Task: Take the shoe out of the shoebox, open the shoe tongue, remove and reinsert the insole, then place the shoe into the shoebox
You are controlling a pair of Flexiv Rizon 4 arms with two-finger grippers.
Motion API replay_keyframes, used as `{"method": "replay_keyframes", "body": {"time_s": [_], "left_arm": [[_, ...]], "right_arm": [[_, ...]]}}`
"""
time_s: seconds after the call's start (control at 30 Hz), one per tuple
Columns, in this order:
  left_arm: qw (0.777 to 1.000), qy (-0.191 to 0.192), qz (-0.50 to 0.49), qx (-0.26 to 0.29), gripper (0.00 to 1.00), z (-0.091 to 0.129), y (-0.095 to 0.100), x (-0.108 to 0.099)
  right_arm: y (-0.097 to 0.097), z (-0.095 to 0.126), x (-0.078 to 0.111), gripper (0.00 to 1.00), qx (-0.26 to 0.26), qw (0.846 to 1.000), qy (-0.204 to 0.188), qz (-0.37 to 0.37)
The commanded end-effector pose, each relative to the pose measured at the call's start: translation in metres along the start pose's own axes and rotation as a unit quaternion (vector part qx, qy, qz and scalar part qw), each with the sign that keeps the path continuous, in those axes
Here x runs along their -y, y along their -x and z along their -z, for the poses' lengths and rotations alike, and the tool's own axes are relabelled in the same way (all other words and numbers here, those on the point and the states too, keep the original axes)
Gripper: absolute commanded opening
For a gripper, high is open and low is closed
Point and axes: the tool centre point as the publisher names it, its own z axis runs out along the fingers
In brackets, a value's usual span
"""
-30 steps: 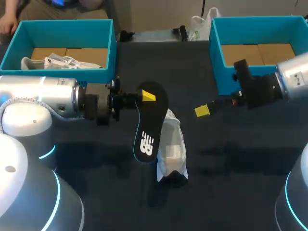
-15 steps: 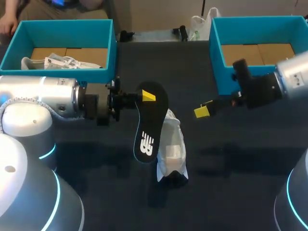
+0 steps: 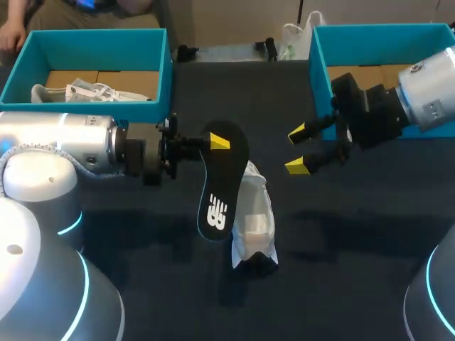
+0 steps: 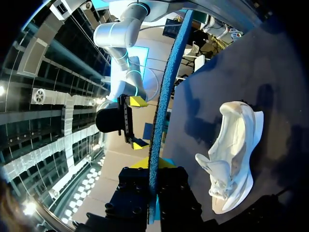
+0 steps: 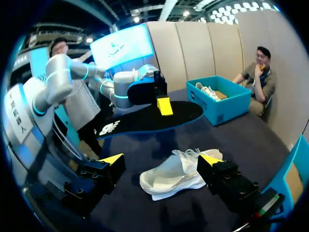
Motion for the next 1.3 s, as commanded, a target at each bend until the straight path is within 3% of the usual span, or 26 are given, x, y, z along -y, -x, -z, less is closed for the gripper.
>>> {"method": "replay_keyframes", "body": {"time_s": [0.03, 0.3, 0.33, 0.37, 0.53, 0.77, 1.0, 1.07, 1.3], "left_arm": [[1.000, 0.000, 0.000, -0.002, 0.00, 0.000, 0.001, 0.000], [1.000, 0.000, 0.000, -0.002, 0.00, 0.000, 0.001, 0.000], [1.000, 0.000, 0.000, -0.002, 0.00, 0.000, 0.001, 0.000], [1.000, 0.000, 0.000, -0.002, 0.00, 0.000, 0.001, 0.000], [0.998, -0.012, 0.063, 0.006, 0.00, 0.011, 0.003, 0.007], [0.989, -0.026, 0.148, 0.018, 0.00, 0.025, 0.010, 0.023], [0.966, -0.056, 0.250, 0.038, 0.00, 0.031, 0.016, 0.045], [0.960, -0.062, 0.270, 0.037, 0.00, 0.030, 0.015, 0.050], [0.942, -0.079, 0.322, 0.042, 0.00, 0.025, 0.011, 0.073]], "right_arm": [[-0.001, -0.001, -0.001, 1.00, 0.001, 1.000, -0.001, 0.006], [-0.001, -0.001, -0.001, 1.00, 0.001, 1.000, -0.001, 0.006], [0.000, -0.003, 0.000, 1.00, 0.010, 0.999, -0.015, 0.035], [0.003, -0.002, 0.000, 1.00, 0.057, 0.996, -0.019, 0.069], [0.012, -0.003, 0.007, 1.00, 0.100, 0.985, -0.042, 0.135], [0.015, 0.001, 0.013, 1.00, 0.109, 0.971, -0.081, 0.195], [0.007, 0.010, 0.020, 1.00, 0.092, 0.962, -0.103, 0.236], [0.005, 0.011, 0.023, 1.00, 0.088, 0.964, -0.129, 0.214], [0.005, 0.011, 0.023, 1.00, 0.088, 0.964, -0.129, 0.214]]}}
